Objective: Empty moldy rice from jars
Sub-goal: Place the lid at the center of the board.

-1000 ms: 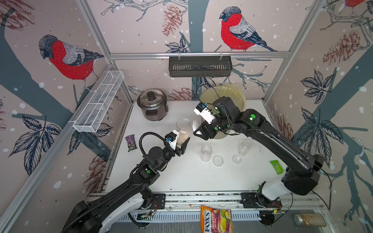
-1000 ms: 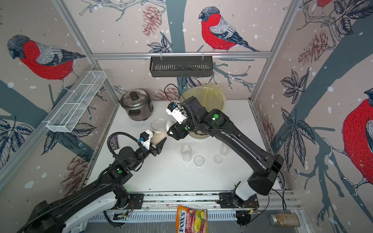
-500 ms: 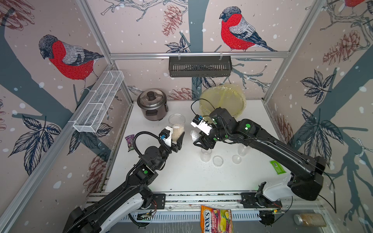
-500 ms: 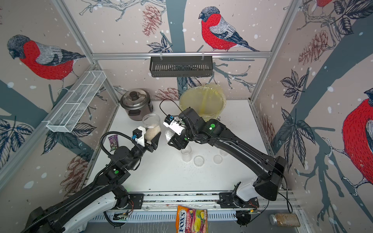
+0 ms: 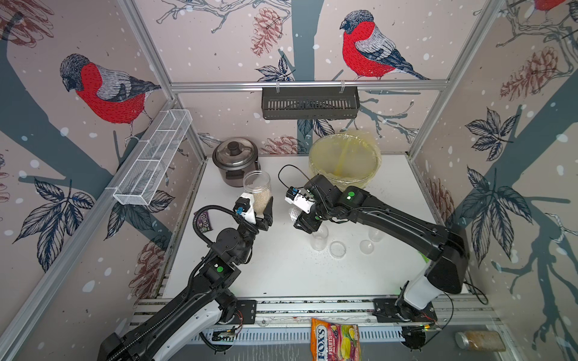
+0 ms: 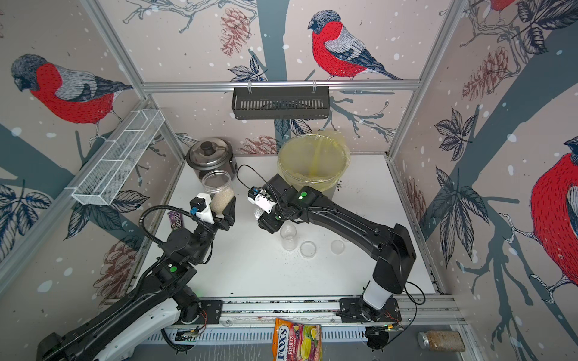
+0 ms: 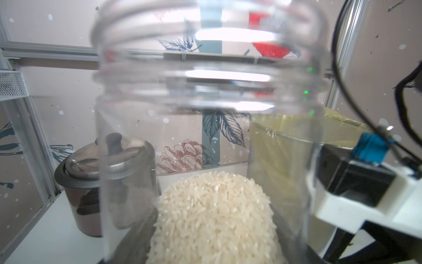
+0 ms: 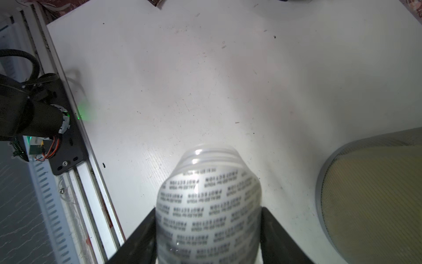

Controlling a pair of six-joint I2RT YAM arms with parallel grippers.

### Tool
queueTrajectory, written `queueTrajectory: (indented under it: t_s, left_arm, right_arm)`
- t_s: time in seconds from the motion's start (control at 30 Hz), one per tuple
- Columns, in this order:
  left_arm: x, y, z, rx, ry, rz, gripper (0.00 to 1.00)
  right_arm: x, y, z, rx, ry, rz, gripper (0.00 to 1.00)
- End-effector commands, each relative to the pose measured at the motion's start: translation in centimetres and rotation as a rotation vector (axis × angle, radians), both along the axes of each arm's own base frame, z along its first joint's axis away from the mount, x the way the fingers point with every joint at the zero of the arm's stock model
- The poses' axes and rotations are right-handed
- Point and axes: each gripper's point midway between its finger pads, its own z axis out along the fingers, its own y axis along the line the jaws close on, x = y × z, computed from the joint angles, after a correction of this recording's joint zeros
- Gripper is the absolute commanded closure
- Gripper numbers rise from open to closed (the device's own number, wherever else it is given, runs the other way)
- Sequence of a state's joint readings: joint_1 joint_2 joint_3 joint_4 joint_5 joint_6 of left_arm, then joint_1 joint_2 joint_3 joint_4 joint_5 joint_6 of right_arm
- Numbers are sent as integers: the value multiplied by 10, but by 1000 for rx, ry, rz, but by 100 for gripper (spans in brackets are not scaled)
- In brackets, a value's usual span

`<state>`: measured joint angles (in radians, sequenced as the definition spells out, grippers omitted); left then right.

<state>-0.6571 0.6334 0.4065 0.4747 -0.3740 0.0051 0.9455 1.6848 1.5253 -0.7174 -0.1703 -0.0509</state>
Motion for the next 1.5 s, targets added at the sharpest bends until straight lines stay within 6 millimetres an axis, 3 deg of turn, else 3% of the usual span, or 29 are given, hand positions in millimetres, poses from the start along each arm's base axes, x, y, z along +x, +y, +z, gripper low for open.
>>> queueTrajectory:
  t_s: [0.0,0.3,0.43,0.77,0.9,1.13,1.4,1.47]
  left_arm:
    - [-2,19,15,-59,-42,84,69]
    - [-3,32,11,-75,-45,147,67]
    - [-4,34,9,-83,-51,151,67]
    - [-7,38,9,-97,-66,162,67]
    - [-15,41,10,-129,-101,145,66]
    - [-14,41,8,-119,-94,148,66]
    - [-15,40,10,-124,-99,140,66]
    - [-15,41,10,-126,-100,141,67]
  right_arm:
    - [20,8,-13,-23,-40,-58,35]
    - [39,34,-61,-88,-17,-73,33]
    - [51,38,-87,-142,-2,-125,32]
    - [63,56,-128,-174,21,-151,22]
    - [74,57,-145,-193,36,-173,23]
    - [86,54,-162,-215,49,-209,20]
    - [85,53,-171,-229,58,-208,8]
    - [85,53,-173,-231,60,-209,0]
